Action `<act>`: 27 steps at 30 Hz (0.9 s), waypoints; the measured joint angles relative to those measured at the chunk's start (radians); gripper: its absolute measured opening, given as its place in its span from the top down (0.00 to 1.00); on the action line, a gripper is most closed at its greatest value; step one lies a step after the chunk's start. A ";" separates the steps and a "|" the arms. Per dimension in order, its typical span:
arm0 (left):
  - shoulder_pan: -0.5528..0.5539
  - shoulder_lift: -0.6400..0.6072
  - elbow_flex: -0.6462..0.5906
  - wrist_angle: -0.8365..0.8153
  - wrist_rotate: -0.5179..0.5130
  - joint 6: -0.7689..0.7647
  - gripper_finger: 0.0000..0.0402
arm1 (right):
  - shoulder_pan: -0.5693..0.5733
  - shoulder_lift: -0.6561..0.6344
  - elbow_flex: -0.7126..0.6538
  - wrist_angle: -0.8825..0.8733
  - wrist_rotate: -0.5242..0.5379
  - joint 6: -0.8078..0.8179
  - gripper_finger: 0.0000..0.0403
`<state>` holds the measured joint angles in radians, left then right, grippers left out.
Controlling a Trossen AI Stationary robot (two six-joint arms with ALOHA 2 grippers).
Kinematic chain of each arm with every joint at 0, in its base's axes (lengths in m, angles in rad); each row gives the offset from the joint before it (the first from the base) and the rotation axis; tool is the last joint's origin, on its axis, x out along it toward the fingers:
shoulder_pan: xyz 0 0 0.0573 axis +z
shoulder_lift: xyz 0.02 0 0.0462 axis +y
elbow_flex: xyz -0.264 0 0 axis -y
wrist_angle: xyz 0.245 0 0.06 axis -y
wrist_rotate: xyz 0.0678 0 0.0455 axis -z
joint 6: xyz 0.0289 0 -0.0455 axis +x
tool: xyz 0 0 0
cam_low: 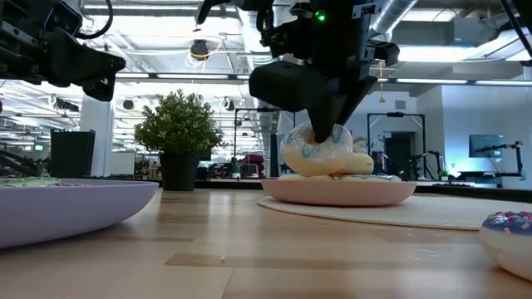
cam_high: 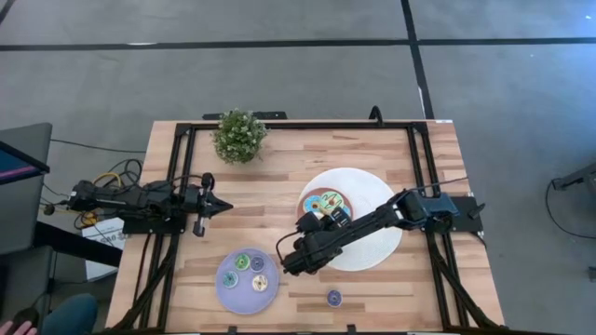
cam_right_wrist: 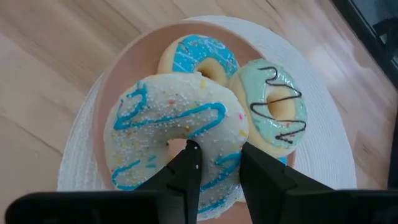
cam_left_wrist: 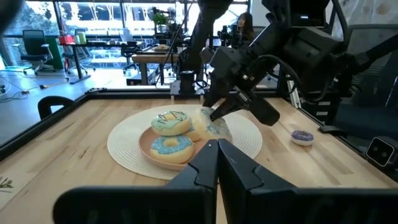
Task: Pick & Place donuts
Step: Put the large white donut on the light pink plate
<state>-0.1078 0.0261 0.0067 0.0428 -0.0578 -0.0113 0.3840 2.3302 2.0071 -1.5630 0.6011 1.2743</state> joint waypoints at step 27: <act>0.000 0.000 0.000 0.000 -0.001 0.000 1.00 | 0.001 0.000 -0.068 0.002 -0.022 0.008 0.46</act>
<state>-0.1078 0.0261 0.0064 0.0429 -0.0588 -0.0113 0.3854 2.3302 1.9396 -1.5609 0.5789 1.2827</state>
